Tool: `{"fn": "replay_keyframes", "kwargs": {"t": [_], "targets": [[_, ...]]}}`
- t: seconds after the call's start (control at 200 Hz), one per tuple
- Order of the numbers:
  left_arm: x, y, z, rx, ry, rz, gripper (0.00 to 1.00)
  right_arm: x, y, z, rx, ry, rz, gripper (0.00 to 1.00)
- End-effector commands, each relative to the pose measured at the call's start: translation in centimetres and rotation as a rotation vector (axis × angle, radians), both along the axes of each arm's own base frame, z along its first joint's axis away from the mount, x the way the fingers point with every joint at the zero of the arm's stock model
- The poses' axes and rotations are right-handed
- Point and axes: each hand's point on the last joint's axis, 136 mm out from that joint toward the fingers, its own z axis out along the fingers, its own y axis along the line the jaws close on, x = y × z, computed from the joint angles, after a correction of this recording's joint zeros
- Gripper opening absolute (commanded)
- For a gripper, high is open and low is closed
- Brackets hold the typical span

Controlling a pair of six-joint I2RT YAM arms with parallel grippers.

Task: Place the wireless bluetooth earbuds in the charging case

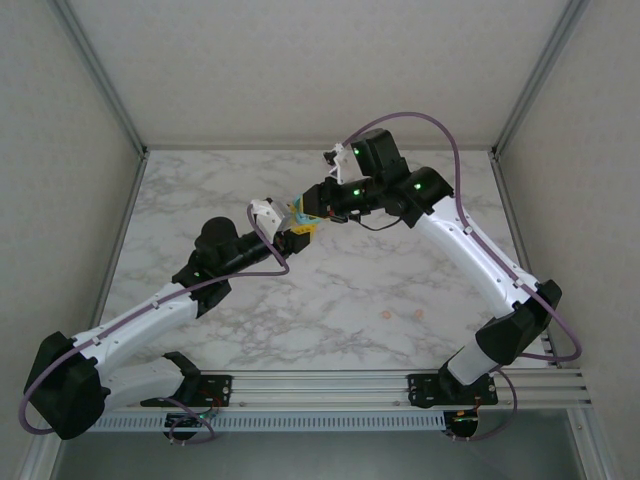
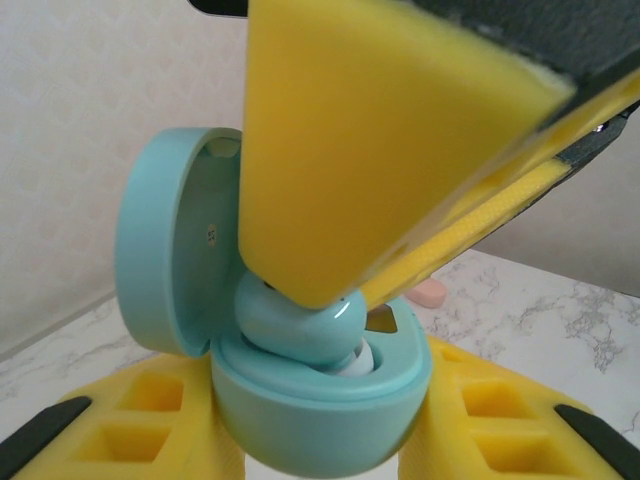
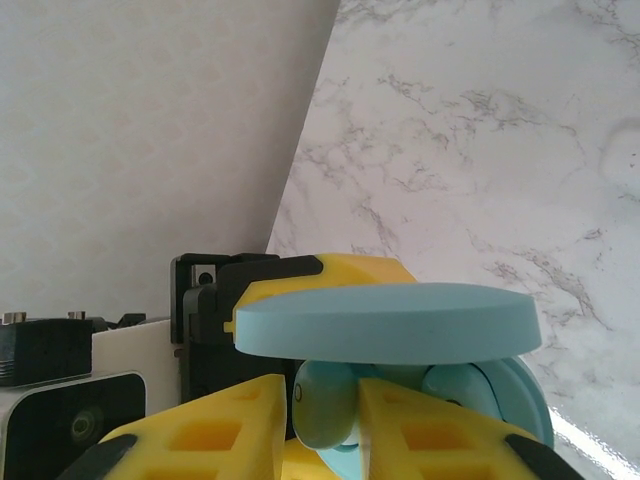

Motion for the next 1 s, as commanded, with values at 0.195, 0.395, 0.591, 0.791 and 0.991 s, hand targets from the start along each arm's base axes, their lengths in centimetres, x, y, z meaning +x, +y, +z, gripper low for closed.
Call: {"fn": "replay_keyframes", "kwargs": {"t": [0.195, 0.395, 0.591, 0.791, 0.991], "targets": [[-0.2, 0.2, 2.3, -0.054, -0.057, 0.011, 0.21, -0.6, 0.1, 0.6, -0.026, -0.009, 0.016, 0.29], [0.0, 0.3, 2.1, -0.048, -0.055, 0.021, 0.21, -0.9, -0.2, 1.9, -0.008, -0.033, 0.016, 0.30], [0.1, 0.2, 1.9, -0.045, -0.053, 0.020, 0.21, -1.1, -0.5, 2.4, -0.002, -0.049, 0.013, 0.31], [0.0, 0.2, 2.1, -0.052, -0.050, 0.017, 0.21, -1.1, -0.5, 2.2, -0.013, -0.045, 0.017, 0.31], [0.0, 0.3, 2.2, -0.050, -0.053, 0.023, 0.21, -1.8, -1.0, 4.4, 0.025, -0.119, 0.035, 0.32]]}}
